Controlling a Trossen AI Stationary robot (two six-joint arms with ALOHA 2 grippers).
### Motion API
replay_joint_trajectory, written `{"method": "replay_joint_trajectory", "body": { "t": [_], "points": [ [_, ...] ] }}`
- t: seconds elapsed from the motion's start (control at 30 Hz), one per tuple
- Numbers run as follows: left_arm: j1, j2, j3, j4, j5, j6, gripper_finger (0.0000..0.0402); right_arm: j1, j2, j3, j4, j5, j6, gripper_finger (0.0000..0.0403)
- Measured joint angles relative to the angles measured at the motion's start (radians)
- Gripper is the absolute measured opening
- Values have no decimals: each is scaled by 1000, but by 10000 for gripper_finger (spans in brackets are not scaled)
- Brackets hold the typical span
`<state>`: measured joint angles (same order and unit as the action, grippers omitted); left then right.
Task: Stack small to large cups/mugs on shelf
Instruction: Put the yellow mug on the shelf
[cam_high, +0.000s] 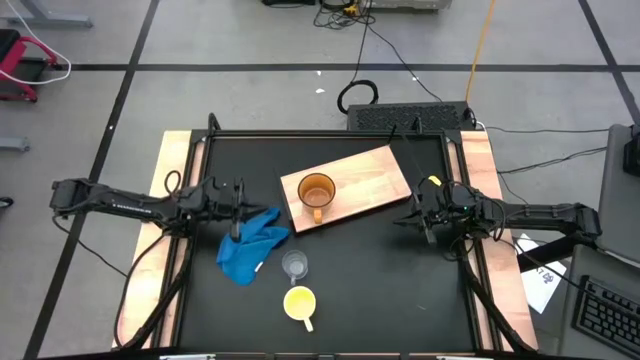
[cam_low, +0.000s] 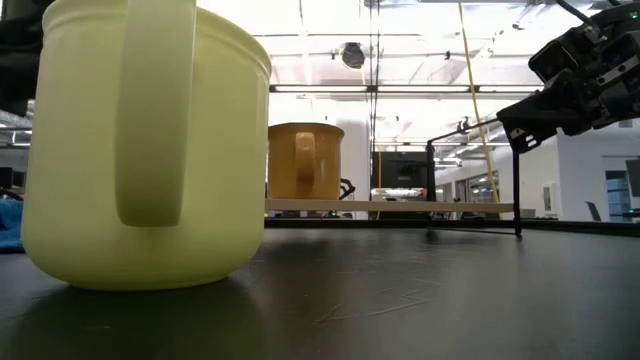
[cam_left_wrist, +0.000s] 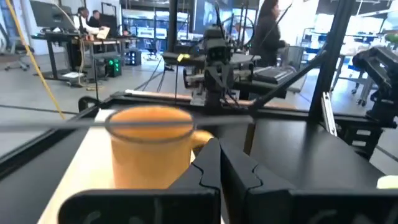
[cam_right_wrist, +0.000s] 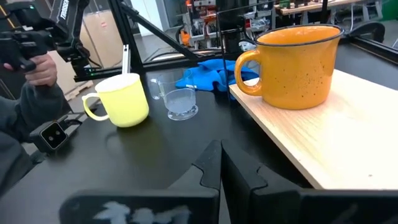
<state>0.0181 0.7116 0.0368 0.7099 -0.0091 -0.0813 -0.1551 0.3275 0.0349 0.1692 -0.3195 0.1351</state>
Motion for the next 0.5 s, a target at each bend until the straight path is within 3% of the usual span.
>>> {"method": "replay_joint_trajectory", "body": {
  "t": [0.5],
  "points": [
    [0, 2, -27, -24, -42, -8, 0, 0, 0, 0, 0, -2, -12, 0]
  ]
}}
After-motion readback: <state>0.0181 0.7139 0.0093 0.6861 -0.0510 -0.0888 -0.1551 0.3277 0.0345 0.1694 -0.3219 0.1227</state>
